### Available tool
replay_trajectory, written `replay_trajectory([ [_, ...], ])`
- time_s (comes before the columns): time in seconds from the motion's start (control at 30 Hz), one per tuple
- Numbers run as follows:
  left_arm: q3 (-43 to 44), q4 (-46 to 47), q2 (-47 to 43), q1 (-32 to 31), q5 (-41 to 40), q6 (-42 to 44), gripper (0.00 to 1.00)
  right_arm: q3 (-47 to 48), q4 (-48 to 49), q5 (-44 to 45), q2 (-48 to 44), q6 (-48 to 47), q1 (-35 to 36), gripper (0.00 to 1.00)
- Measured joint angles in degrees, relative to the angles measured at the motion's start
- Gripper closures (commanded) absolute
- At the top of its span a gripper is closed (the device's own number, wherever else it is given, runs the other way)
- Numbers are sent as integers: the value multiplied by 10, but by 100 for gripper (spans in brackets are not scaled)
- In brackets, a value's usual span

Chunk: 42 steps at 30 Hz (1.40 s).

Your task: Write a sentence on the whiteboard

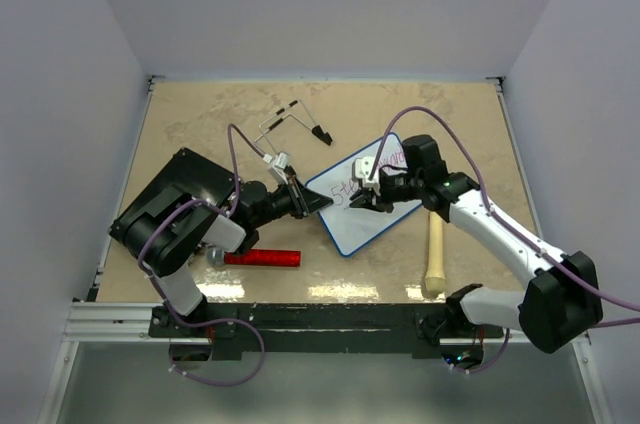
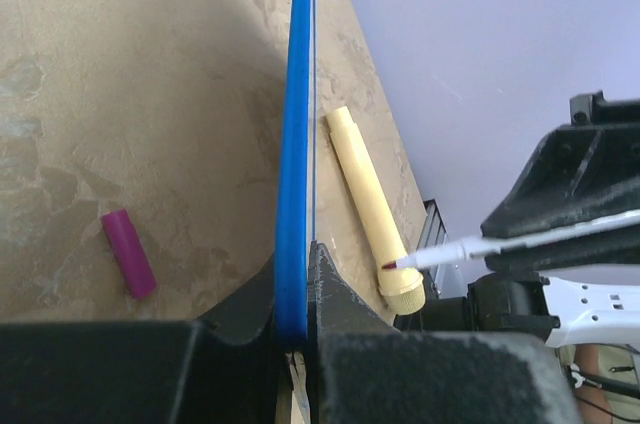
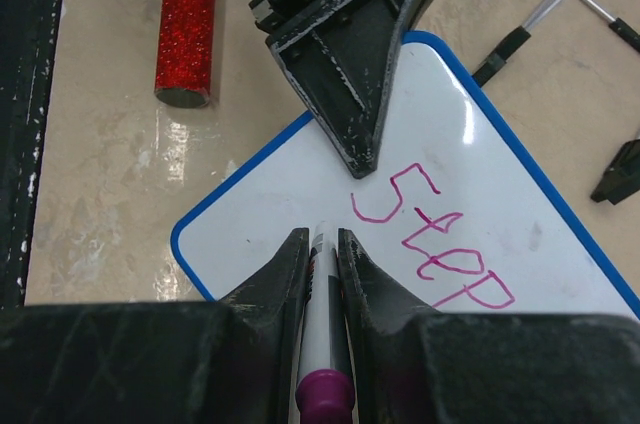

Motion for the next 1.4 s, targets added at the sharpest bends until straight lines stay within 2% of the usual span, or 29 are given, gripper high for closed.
replay_trajectory([
  [0.2,-13,5,0,0,-22,-18,100,-8,19,36,15,8,41,100],
  [0.73,-16,11,5,0,-40,-38,100,-8,29,96,58,3,50,100],
  [1.2,-16,13,9,0,-40,-38,100,-8,39,90,64,8,62,100],
  [1.4,-16,13,11,0,-41,-38,100,0,15,76,75,-9,66,100],
])
